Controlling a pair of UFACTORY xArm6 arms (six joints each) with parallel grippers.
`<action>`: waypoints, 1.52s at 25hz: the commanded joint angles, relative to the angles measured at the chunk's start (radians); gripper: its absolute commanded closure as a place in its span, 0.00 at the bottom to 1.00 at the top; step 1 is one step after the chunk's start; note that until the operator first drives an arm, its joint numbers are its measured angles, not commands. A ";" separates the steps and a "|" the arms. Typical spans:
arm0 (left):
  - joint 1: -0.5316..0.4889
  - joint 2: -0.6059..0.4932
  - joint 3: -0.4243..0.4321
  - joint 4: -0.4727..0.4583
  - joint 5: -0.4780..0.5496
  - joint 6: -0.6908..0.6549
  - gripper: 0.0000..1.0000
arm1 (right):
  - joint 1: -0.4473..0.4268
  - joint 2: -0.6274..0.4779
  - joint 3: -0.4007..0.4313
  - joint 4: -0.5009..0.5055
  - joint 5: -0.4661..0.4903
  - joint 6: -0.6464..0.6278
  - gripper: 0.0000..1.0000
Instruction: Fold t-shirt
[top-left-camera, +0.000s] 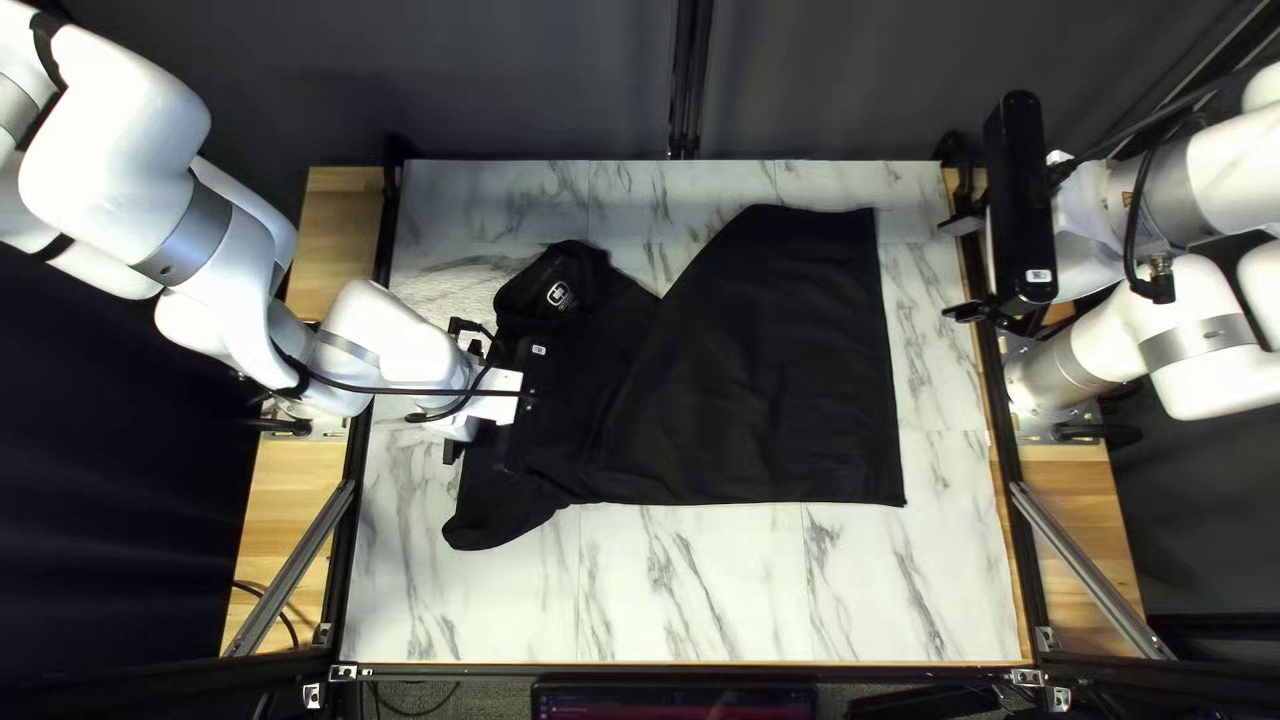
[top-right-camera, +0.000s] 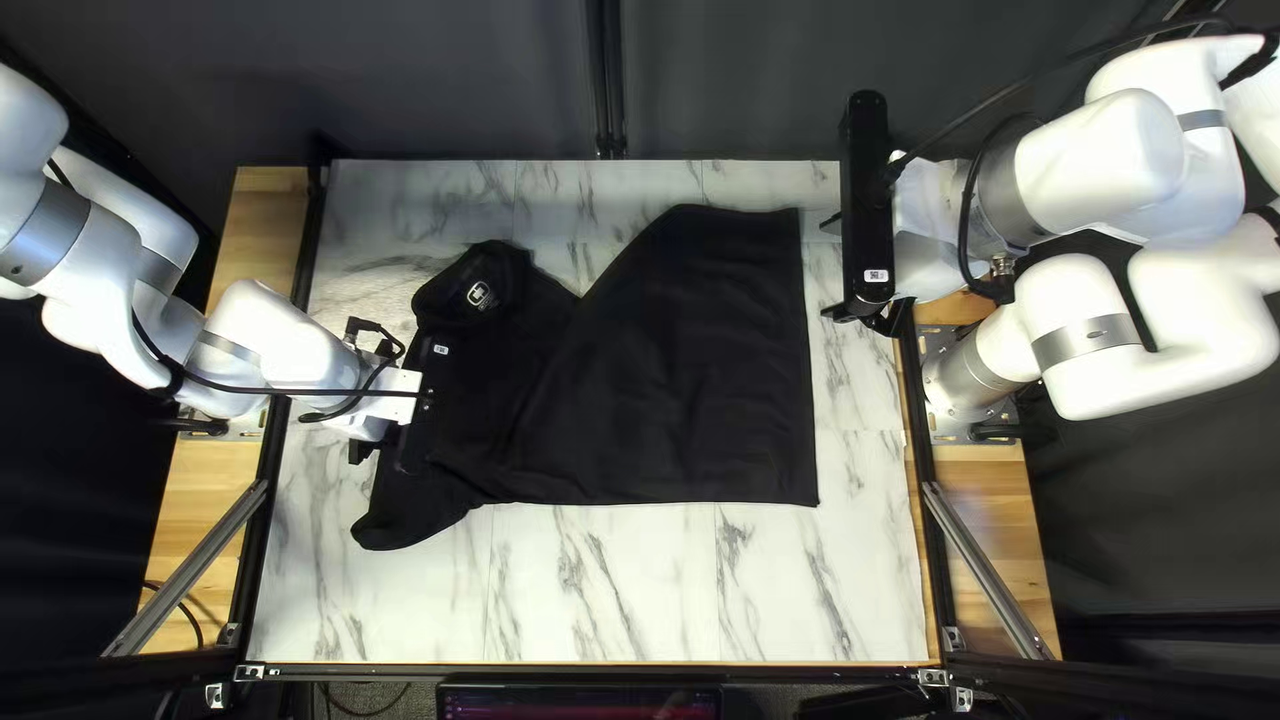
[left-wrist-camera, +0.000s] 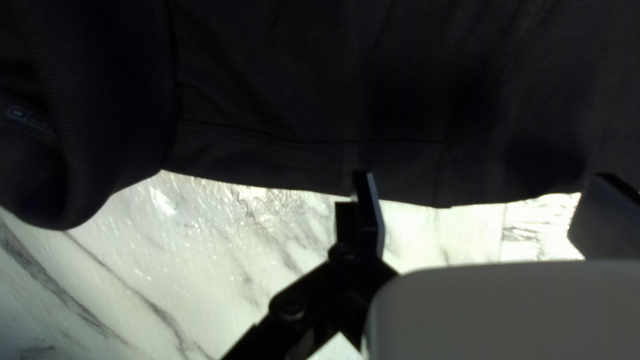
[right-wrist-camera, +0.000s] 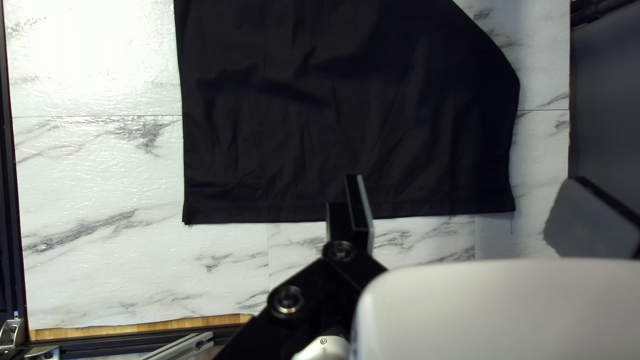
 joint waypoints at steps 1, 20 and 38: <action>0.003 0.012 0.004 -0.008 -0.024 0.014 0.05 | 0.000 0.000 0.000 0.000 0.000 0.000 0.00; 0.005 0.024 -0.006 -0.030 -0.028 0.052 0.97 | 0.000 0.000 0.000 0.000 0.000 0.000 0.00; -0.127 -0.155 -0.181 0.037 0.383 -0.137 1.00 | 0.000 0.000 0.000 0.000 0.000 0.000 0.00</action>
